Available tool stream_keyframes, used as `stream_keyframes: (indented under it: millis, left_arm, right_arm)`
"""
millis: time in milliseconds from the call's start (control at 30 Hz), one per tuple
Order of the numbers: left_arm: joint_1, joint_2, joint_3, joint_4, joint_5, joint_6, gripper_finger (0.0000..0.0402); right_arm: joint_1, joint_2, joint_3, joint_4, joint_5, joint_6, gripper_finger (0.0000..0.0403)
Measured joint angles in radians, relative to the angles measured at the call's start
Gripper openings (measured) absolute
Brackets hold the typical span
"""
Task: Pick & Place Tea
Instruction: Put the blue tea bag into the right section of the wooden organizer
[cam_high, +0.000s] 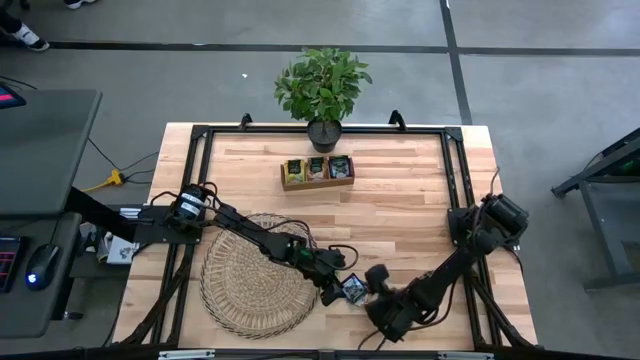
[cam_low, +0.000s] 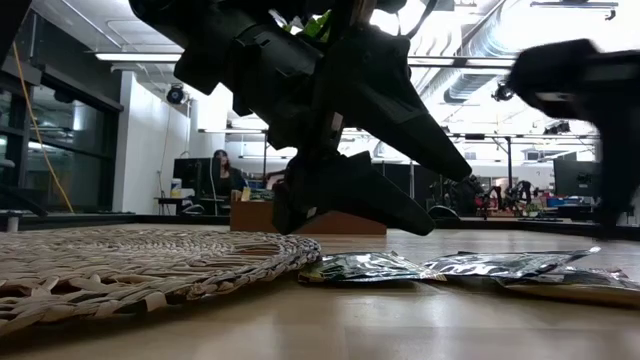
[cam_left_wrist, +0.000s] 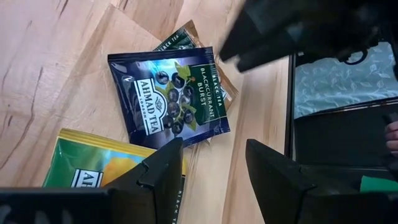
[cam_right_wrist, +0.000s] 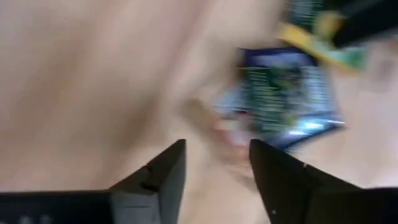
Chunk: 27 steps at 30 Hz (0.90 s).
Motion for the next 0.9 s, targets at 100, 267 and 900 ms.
stream_keyframes:
  millis: [100, 267, 900]
  left_arm:
    - [0.0, 0.0, 0.0, -0.001, 0.009, 0.002, 0.0175]
    - [0.0, 0.0, 0.0, -0.003, 0.013, 0.003, 0.0175]
    - [0.0, 0.0, 0.0, -0.003, 0.004, 0.004, 0.0175]
  right_arm:
    - [-0.01, 0.0, -0.001, -0.031, 0.097, -0.048, 0.0203]
    - [-0.031, 0.0, -0.001, -0.032, 0.157, -0.133, 0.0219]
    - [-0.088, 0.0, -0.002, 0.035, 0.068, -0.232, 0.0196]
